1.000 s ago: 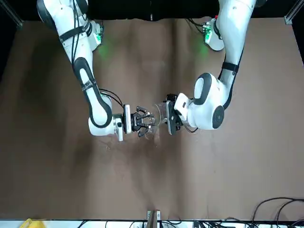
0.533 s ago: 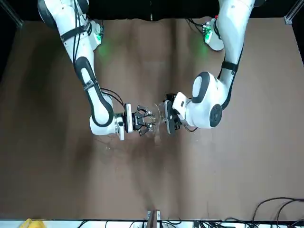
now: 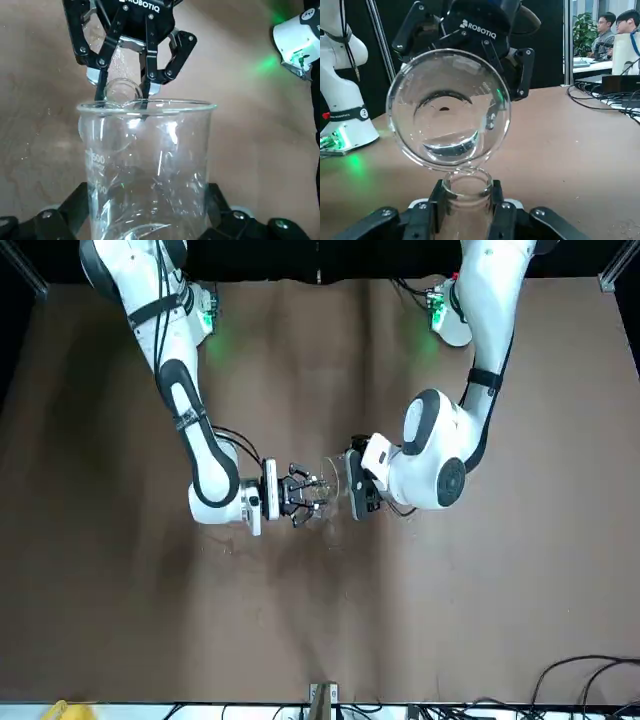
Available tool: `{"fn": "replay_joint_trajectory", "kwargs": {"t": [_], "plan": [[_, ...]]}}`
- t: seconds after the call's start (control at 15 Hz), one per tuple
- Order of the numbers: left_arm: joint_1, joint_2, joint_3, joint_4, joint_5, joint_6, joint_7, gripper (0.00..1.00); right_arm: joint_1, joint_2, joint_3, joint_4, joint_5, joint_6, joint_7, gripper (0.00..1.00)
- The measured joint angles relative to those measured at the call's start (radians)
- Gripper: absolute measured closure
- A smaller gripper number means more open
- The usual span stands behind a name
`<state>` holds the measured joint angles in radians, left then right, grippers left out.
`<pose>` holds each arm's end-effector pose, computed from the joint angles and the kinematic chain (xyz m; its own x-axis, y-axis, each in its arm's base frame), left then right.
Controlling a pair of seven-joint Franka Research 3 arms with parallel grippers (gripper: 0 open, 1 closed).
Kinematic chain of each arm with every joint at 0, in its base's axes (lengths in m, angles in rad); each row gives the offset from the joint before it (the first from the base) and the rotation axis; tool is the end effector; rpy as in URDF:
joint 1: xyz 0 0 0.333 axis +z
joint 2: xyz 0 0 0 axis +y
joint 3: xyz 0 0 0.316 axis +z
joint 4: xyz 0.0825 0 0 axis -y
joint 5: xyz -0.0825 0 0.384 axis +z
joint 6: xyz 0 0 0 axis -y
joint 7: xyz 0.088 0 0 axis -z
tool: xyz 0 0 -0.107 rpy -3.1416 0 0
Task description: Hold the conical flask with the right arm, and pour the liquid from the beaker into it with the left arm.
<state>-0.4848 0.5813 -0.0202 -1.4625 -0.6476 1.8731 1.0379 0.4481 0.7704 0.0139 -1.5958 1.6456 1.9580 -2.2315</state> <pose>0.5895 -0.3755 0.3442 0.3497 -0.8667 0.3557 -0.8679 -0.1566 0.4715 0.5945 0.3677 0.2029 0.0867 0.2241 0.9707 0.9880 0.1057 -0.1126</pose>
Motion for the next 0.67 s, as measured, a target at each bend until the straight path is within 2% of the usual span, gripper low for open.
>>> {"fn": "replay_joint_trajectory", "kwargs": {"t": [0.27, 0.67], "plan": [[-0.003, 0.000, -0.004, 0.005, 0.001, -0.024, -0.008, 0.03, 0.005, 0.000, 0.000, 0.000, 0.000, 0.005, 0.000, 0.61], [-0.001, -0.004, -0.001, 0.049, 0.001, -0.128, -0.072, 0.03, 0.006, 0.000, 0.000, 0.000, 0.000, 0.007, 0.000, 0.61]]}}
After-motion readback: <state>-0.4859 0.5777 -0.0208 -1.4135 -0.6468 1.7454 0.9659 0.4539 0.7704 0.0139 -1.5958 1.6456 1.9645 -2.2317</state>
